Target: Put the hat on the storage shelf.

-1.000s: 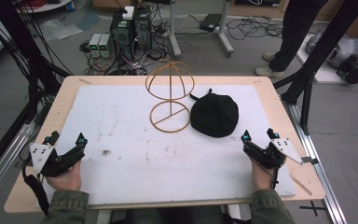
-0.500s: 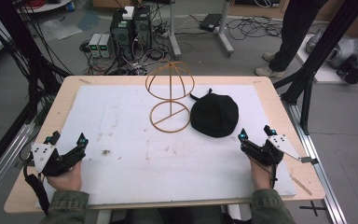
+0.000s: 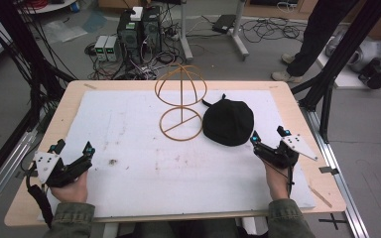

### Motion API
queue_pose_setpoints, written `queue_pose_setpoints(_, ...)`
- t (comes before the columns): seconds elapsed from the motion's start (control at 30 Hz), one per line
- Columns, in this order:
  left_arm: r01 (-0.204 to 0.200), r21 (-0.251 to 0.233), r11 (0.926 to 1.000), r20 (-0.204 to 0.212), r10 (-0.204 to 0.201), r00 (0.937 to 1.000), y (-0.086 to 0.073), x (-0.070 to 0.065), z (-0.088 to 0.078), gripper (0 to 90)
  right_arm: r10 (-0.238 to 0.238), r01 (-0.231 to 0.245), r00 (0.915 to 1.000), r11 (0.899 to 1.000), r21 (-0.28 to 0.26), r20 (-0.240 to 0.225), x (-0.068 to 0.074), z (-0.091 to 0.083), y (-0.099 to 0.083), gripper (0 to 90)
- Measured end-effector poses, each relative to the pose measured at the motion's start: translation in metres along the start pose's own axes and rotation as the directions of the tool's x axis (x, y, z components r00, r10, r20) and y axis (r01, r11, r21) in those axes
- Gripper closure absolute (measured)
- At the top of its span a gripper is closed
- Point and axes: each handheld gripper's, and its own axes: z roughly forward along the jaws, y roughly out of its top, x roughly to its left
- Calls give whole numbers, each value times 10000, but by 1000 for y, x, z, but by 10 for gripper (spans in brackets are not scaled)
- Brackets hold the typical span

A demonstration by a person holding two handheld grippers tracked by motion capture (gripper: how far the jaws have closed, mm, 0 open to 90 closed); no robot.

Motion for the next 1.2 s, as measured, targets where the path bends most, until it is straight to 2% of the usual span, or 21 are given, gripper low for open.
queue_pose_setpoints(0.2, 10, 3, 10000, 49, -10, 10000, 0, -1, 1, 153, 86, -83, 9999, 9996, 257, -116, 1, 8, 3, 91)
queue_pose_setpoints(0.53, 5, 15, 10000, 52, -5, 10000, -1, -1, 1, 153, -220, 236, 9993, 9984, 519, -309, 13, 30, 7, 91)
queue_pose_setpoints(0.7, 23, 27, 10000, 64, -23, 10000, -1, -1, 1, 153, -203, 230, 9991, 9968, 772, -359, 16, 38, 5, 91)
queue_pose_setpoints(0.9, 24, 57, 10000, 102, -24, 9999, -1, -1, 2, 153, -52, 103, 9990, 9936, 1124, -455, 21, 50, 7, 91)
queue_pose_setpoints(1.2, 194, 47, 9998, 152, -195, 9997, -2, 0, 3, 153, -286, 402, 9968, 9865, 1590, -747, 32, 65, 11, 92)
